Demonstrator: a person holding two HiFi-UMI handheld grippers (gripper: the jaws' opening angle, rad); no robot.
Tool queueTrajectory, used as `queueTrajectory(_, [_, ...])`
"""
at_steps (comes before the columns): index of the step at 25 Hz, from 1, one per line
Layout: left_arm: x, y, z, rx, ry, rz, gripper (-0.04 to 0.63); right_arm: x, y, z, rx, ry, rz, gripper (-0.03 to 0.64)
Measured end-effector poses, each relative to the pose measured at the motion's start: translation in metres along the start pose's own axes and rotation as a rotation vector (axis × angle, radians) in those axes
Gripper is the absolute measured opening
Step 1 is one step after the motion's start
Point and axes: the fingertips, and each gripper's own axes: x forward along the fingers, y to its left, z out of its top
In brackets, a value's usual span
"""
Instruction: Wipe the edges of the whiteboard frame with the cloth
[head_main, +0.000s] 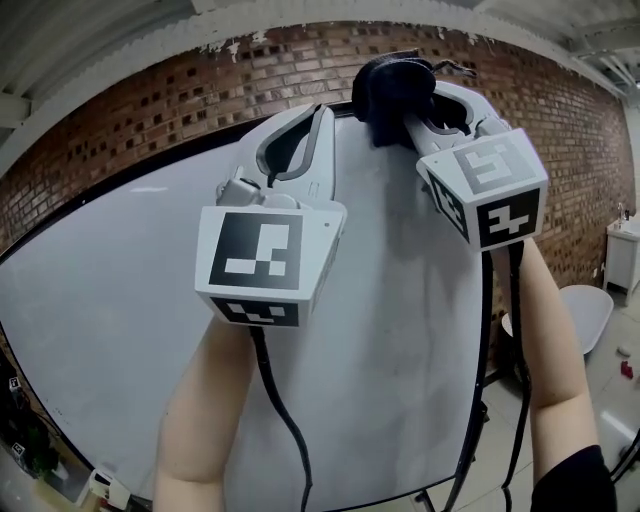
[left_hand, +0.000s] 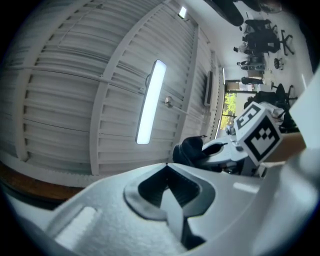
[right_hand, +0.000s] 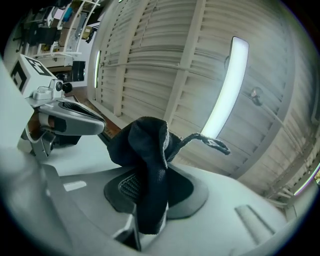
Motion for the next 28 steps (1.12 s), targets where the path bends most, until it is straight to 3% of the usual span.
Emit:
queueTrajectory(7, [0.005, -0.015, 0.006, -0.052, -0.027, -0.028, 0.005, -0.013, -0.025, -0.016, 0.003, 0.056, -0.053, 0.083])
queueTrajectory(12, [0.004, -0.016, 0.010, -0.048, -0.035, -0.035, 0.005, -0.019, -0.032, -0.004, -0.071, 0.082, -0.084, 0.083])
queueTrajectory(18, [0.005, -0.020, 0.010, -0.080, -0.043, -0.068, 0.005, -0.027, -0.045, -0.014, -0.036, 0.114, -0.138, 0.083])
queueTrajectory(22, [0.005, -0.023, 0.013, -0.117, -0.066, -0.079, 0.005, -0.030, -0.045, -0.012, 0.019, 0.109, -0.111, 0.082])
queueTrajectory(25, [0.003, -0.025, 0.014, -0.170, -0.061, -0.099, 0.005, -0.029, -0.042, -0.015, 0.009, 0.151, -0.090, 0.083])
queueTrajectory(28, [0.001, -0.030, 0.017, -0.177, -0.055, -0.132, 0.005, -0.031, -0.041, -0.017, 0.014, 0.190, -0.082, 0.083])
